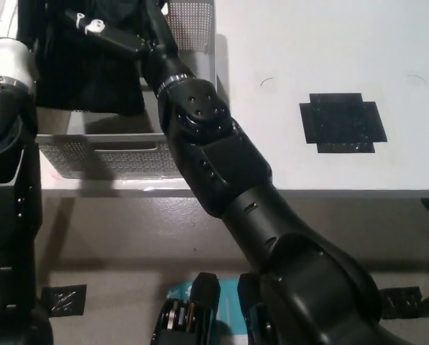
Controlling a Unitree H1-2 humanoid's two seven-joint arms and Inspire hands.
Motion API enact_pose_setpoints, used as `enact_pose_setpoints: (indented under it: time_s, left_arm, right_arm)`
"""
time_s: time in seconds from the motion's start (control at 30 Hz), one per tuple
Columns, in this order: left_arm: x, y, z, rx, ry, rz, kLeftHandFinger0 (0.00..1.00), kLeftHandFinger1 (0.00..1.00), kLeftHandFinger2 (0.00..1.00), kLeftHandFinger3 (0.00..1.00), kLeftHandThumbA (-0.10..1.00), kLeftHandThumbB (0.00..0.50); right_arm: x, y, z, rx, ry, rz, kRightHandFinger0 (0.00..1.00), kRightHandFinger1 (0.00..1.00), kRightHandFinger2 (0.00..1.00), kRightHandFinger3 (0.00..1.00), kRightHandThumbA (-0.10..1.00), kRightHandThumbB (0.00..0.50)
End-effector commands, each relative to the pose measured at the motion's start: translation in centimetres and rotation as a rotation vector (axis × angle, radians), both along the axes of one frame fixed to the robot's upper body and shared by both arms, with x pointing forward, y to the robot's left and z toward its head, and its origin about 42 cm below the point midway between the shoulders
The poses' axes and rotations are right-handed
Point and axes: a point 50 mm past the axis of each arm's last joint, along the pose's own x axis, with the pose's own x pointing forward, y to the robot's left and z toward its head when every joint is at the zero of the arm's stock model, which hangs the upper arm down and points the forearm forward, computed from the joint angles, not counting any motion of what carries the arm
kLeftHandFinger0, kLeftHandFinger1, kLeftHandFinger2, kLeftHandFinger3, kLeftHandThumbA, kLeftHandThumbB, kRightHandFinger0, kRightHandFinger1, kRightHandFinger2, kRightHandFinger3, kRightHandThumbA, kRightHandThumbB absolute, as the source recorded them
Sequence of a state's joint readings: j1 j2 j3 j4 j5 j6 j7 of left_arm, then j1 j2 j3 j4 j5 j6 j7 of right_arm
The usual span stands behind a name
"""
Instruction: Use both hands to pick up a lunch bag on the right hand side and place it into a container on the left hand side
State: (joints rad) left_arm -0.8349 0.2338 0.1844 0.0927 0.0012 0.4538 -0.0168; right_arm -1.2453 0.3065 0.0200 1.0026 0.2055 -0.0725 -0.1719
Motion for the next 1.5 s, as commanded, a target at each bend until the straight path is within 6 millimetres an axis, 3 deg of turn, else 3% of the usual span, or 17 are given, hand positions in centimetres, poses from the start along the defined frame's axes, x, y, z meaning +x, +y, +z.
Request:
enact_pose_setpoints:
  time_s: [0.0, 0.2, 0.23, 0.27, 0.33, 0.37, 0.5, 0.57, 0.63, 0.87, 0.93, 1.13, 1.27, 1.3, 1.33, 1.37, 1.47]
  left_arm:
    - [0.6, -2.3, 1.6, 0.022, -0.043, -0.147, 1.00, 1.00, 1.00, 1.00, 1.00, 0.212]
    - [-0.7, 3.3, -1.0, 0.172, 0.089, -0.188, 1.00, 1.00, 1.00, 1.00, 1.00, 0.201]
    - [-1.0, 4.4, -1.0, 0.192, 0.108, -0.188, 1.00, 1.00, 1.00, 1.00, 1.00, 0.196]
    - [-1.2, 5.5, -1.0, 0.203, 0.126, -0.193, 1.00, 1.00, 1.00, 1.00, 1.00, 0.171]
    - [-2.6, 10.6, -1.3, 0.288, 0.175, -0.161, 1.00, 1.00, 1.00, 1.00, 0.92, 0.108]
    - [-4.1, 15.1, -1.2, 0.373, 0.198, -0.078, 1.00, 1.00, 1.00, 1.00, 0.70, 0.057]
    - [-6.4, 21.4, 0.0, 0.403, 0.226, 0.013, 0.85, 0.86, 0.92, 1.00, 0.41, 0.001]
    - [-8.2, 24.5, 1.2, 0.401, 0.224, 0.066, 0.70, 0.68, 0.79, 1.00, 0.32, 0.000]
    - [-9.5, 25.6, 2.3, 0.393, 0.230, 0.114, 0.70, 0.66, 0.74, 1.00, 0.36, 0.012]
    - [-11.8, 24.4, 2.9, 0.405, 0.211, 0.039, 0.66, 0.65, 0.72, 1.00, 0.33, 0.000]
    - [-12.1, 23.8, 2.4, 0.438, 0.210, -0.017, 0.69, 0.67, 0.74, 1.00, 0.30, 0.000]
    - [-13.2, 21.7, 1.8, 0.517, 0.214, -0.080, 0.73, 0.70, 0.82, 1.00, 0.26, 0.000]
    - [-14.5, 19.1, 1.3, 0.490, 0.122, -0.137, 0.80, 0.84, 0.91, 1.00, 0.35, 0.000]
    - [-15.0, 18.0, 0.8, 0.478, 0.072, -0.158, 0.89, 0.96, 1.00, 1.00, 0.40, 0.000]
    - [-15.8, 16.5, 0.2, 0.451, 0.028, -0.167, 0.88, 0.97, 1.00, 1.00, 0.47, 0.179]
    - [-16.6, 14.9, -0.7, 0.416, -0.027, -0.185, 0.96, 1.00, 1.00, 1.00, 0.59, 0.074]
    - [-19.1, 10.6, -3.0, 0.363, -0.133, -0.211, 1.00, 1.00, 1.00, 1.00, 0.83, 0.041]
  right_arm:
    - [-2.1, 4.1, 3.7, 0.012, -0.158, 0.141, 1.00, 1.00, 1.00, 1.00, 1.00, 0.081]
    - [-0.5, -0.8, 1.7, -0.588, -0.336, -0.017, 0.95, 0.99, 1.00, 1.00, 1.00, 0.051]
    - [-0.4, -1.6, 1.8, -0.678, -0.359, -0.032, 0.72, 0.70, 0.73, 1.00, 0.87, 0.010]
    - [-0.3, -2.5, 1.7, -0.739, -0.381, -0.037, 0.55, 0.60, 0.70, 1.00, 0.79, 0.053]
    - [-0.1, -6.4, 1.6, -0.894, -0.409, -0.056, 0.63, 0.72, 0.81, 1.00, 0.68, 0.067]
    - [-0.3, -10.2, 1.7, -0.940, -0.417, -0.104, 0.51, 0.60, 0.71, 1.00, 0.63, 0.050]
    - [-1.2, -16.8, 1.9, -0.966, -0.413, -0.182, 0.22, 0.29, 0.43, 1.00, 0.64, 0.040]
    - [-1.9, -19.5, 1.3, -0.955, -0.389, -0.177, 0.63, 0.68, 0.77, 1.00, 0.63, 0.064]
    - [-2.3, -20.8, 0.4, -0.959, -0.371, -0.154, 0.74, 0.76, 0.87, 1.00, 0.62, 0.066]
    - [-3.5, -23.0, -2.0, -0.957, -0.321, -0.110, 0.48, 0.55, 0.71, 1.00, 0.56, 0.067]
    - [-3.9, -23.2, -2.6, -0.954, -0.321, -0.090, 0.81, 0.90, 0.99, 1.00, 0.57, 0.064]
    - [-4.7, -24.0, -3.7, -0.933, -0.285, -0.069, 1.00, 1.00, 1.00, 1.00, 0.57, 0.058]
    - [-5.9, -24.9, -4.4, -0.821, -0.278, -0.095, 1.00, 1.00, 1.00, 1.00, 0.70, 0.050]
    - [-6.7, -25.1, -4.7, -0.733, -0.283, -0.097, 1.00, 1.00, 1.00, 1.00, 0.88, 0.103]
    - [-7.7, -25.2, -5.2, -0.602, -0.288, -0.095, 1.00, 1.00, 1.00, 1.00, 1.00, 0.282]
    - [-8.9, -25.3, -5.5, -0.469, -0.324, -0.082, 1.00, 1.00, 1.00, 1.00, 1.00, 0.171]
    - [-12.5, -25.3, -6.6, -0.254, -0.401, -0.101, 1.00, 1.00, 1.00, 1.00, 1.00, 0.165]
